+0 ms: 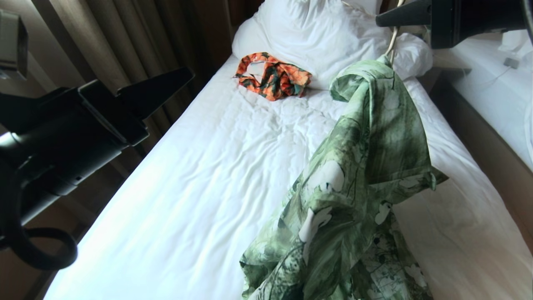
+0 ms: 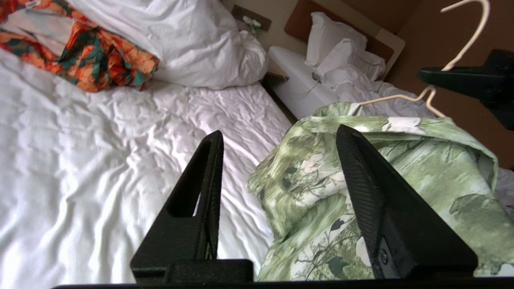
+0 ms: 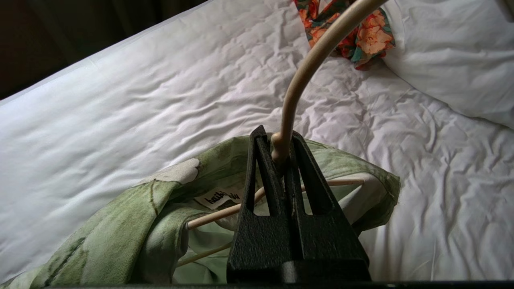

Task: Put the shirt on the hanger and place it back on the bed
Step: Take the clothes hanger out of the clothes

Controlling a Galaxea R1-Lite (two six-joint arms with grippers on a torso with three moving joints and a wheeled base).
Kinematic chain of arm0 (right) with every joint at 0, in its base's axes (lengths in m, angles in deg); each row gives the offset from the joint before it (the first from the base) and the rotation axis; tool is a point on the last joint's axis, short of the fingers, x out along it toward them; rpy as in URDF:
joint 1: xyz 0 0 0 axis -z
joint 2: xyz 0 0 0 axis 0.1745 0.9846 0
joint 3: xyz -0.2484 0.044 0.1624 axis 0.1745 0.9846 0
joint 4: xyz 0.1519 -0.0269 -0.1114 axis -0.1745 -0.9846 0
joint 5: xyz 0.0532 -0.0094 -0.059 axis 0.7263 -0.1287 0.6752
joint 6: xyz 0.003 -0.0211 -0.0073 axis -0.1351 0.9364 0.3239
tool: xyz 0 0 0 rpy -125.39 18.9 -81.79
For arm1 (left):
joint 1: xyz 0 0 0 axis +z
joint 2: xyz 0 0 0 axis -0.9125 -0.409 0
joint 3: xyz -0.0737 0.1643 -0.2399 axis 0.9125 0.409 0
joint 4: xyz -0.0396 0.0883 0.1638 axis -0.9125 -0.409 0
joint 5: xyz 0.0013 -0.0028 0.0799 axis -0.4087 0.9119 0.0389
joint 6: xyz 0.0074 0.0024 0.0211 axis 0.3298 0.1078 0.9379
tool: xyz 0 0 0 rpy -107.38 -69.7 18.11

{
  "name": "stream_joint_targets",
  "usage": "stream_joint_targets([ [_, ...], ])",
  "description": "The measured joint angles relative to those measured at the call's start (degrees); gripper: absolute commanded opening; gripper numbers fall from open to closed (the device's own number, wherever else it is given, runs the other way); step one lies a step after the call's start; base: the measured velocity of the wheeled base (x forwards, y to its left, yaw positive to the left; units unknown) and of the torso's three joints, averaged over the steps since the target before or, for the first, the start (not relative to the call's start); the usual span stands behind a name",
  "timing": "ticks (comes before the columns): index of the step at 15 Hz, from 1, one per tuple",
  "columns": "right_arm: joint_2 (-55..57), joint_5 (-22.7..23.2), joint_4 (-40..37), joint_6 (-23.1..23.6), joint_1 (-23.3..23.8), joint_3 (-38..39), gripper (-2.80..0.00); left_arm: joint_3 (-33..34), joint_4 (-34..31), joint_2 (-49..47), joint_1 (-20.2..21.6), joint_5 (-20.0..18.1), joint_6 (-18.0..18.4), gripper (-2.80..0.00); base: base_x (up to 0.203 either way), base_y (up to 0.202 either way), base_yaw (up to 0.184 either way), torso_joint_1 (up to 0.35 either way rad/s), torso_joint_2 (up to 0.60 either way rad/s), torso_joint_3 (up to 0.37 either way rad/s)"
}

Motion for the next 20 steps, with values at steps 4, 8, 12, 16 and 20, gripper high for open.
stream_joint_targets([
  [4,-0.7,0.2,0.0,0.1,1.8,0.1,-2.80,-2.3,-3.6,0.7,2.4,-3.4,-2.9,-2.80,0.000,0.000,0.000,0.000,0.00,0.000],
  [8,-0.8,-0.1,1.2,0.0,4.9,0.1,-2.80,-7.2,-7.3,-1.5,3.9,-6.5,-1.1,-2.80,0.000,0.000,0.000,0.060,-0.31,-0.223],
  [12,1.2,-0.2,11.4,1.0,7.1,0.1,-2.80,-10.9,-11.1,-4.0,8.1,-8.4,3.6,-2.80,0.000,0.000,0.000,0.127,-0.48,-0.356],
  [16,3.3,-1.1,18.7,2.4,7.9,0.2,-2.80,-11.8,-11.3,-3.7,9.7,-8.4,3.6,-2.80,0.000,0.000,0.000,0.172,-0.52,-0.367],
  [20,2.9,-2.4,20.4,2.2,8.6,0.2,-2.80,-11.9,-11.3,-2.7,9.8,-8.5,3.6,-2.80,0.000,0.000,0.000,0.203,-0.57,-0.369],
])
